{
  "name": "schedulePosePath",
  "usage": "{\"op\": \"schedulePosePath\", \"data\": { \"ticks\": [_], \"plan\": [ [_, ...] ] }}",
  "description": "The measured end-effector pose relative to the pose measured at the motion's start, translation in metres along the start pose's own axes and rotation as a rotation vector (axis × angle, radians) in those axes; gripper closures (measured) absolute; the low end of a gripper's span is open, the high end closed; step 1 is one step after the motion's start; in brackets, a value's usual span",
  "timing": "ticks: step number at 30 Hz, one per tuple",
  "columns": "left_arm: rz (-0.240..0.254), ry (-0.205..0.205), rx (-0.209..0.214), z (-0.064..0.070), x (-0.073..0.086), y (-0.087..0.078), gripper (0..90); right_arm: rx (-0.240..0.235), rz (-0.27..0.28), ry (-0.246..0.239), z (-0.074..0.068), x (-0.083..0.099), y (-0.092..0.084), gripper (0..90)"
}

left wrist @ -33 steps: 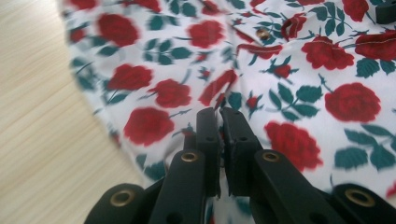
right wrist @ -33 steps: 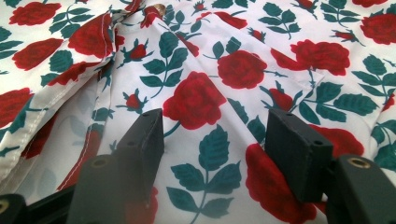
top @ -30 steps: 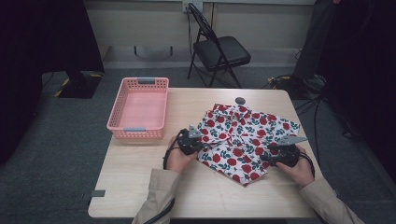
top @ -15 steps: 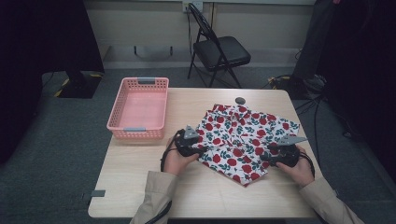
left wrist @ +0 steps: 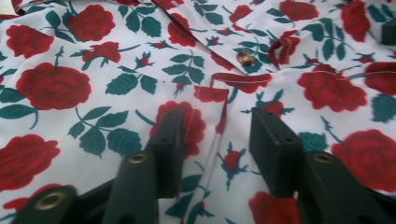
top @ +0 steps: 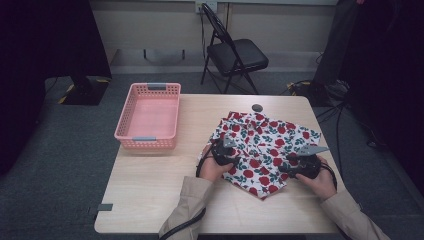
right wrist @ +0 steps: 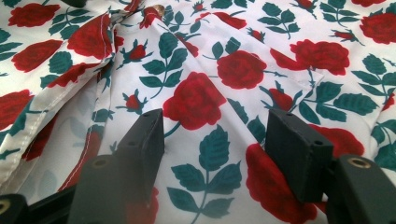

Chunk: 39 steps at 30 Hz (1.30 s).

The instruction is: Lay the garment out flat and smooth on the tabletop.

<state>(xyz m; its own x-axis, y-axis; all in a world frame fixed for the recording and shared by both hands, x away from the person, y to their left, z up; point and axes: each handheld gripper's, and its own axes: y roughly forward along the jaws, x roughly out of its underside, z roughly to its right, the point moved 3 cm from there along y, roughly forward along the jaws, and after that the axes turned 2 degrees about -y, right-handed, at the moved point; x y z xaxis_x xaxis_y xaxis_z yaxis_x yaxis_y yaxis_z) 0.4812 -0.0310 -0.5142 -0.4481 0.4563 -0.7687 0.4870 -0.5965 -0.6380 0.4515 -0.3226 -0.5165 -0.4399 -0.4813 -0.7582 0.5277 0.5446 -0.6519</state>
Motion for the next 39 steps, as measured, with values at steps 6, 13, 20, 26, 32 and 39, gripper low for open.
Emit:
{"op": "schedulePosePath", "data": {
  "ticks": [6, 13, 20, 26, 32, 39],
  "plan": [
    [-0.036, 0.019, -0.05, -0.001, -0.004, 0.0, 75.3, 0.0, 0.0, 0.001, 0.0, 0.0, 0.0, 36.9],
    [-0.028, -0.06, -0.03, -0.007, -0.008, -0.006, 88.5, -0.001, 0.0, 0.001, 0.0, 0.0, 0.0, 37.0],
    [0.019, -0.11, -0.004, -0.016, -0.015, -0.02, 88.7, -0.002, 0.001, 0.002, 0.0, 0.0, 0.0, 37.2],
    [0.051, -0.13, -0.005, -0.024, -0.023, -0.033, 88.7, -0.002, 0.001, 0.003, 0.0, 0.0, 0.0, 37.2],
    [0.07, -0.146, -0.022, -0.034, -0.027, -0.047, 88.7, -0.002, 0.001, 0.003, 0.0, 0.0, 0.0, 37.2],
    [0.098, -0.167, -0.049, -0.05, -0.031, -0.066, 88.7, -0.002, 0.001, 0.002, 0.0, 0.0, 0.0, 37.2]
  ]
}}
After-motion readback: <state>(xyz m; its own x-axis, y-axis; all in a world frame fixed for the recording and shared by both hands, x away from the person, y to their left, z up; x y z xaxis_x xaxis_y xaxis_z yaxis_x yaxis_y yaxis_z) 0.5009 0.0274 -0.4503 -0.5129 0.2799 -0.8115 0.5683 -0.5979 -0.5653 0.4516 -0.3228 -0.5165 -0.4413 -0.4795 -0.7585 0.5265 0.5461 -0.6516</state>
